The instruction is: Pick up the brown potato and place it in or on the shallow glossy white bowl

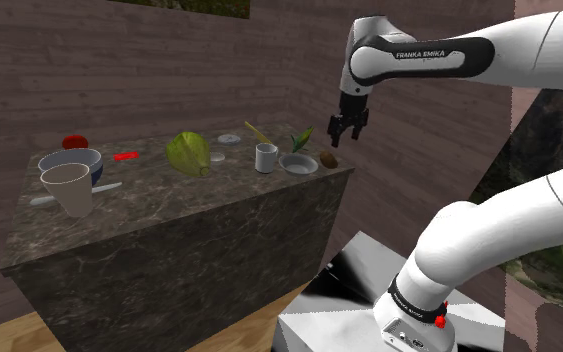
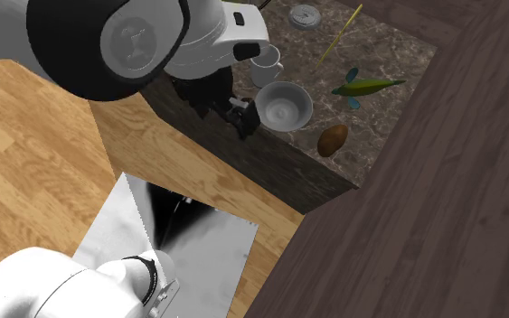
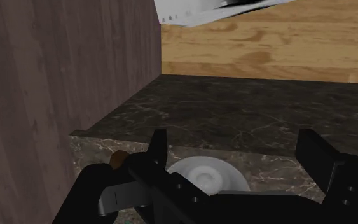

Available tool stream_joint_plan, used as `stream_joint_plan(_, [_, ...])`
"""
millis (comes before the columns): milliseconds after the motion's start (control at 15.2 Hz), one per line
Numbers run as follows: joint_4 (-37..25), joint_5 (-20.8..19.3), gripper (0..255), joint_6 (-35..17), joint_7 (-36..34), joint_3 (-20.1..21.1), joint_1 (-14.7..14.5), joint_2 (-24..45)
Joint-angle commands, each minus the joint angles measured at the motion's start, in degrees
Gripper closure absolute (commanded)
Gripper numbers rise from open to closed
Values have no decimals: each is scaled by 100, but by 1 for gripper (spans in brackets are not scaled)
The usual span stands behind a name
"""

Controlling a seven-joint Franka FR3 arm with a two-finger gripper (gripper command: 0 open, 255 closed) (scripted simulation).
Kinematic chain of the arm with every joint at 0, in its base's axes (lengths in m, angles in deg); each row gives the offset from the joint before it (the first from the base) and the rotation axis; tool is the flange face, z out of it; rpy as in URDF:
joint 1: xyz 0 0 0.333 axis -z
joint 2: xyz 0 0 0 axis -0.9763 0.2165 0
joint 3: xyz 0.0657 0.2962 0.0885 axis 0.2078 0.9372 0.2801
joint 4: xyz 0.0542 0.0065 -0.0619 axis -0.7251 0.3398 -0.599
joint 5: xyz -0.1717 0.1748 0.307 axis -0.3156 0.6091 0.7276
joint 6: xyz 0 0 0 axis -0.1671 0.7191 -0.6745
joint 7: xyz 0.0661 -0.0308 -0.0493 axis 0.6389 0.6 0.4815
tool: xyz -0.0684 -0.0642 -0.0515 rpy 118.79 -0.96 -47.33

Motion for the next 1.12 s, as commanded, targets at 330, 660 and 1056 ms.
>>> stream_joint_plan(330, [-306, -100, 0, -1030, 362, -518, 159, 1220])
stream_joint_plan(660, [-738, 22, 0, -1638, 676, -842, 262, 2195])
stream_joint_plan(1056, [-1488, 407, 0, -2189, 1137, -1124, 444, 3453])
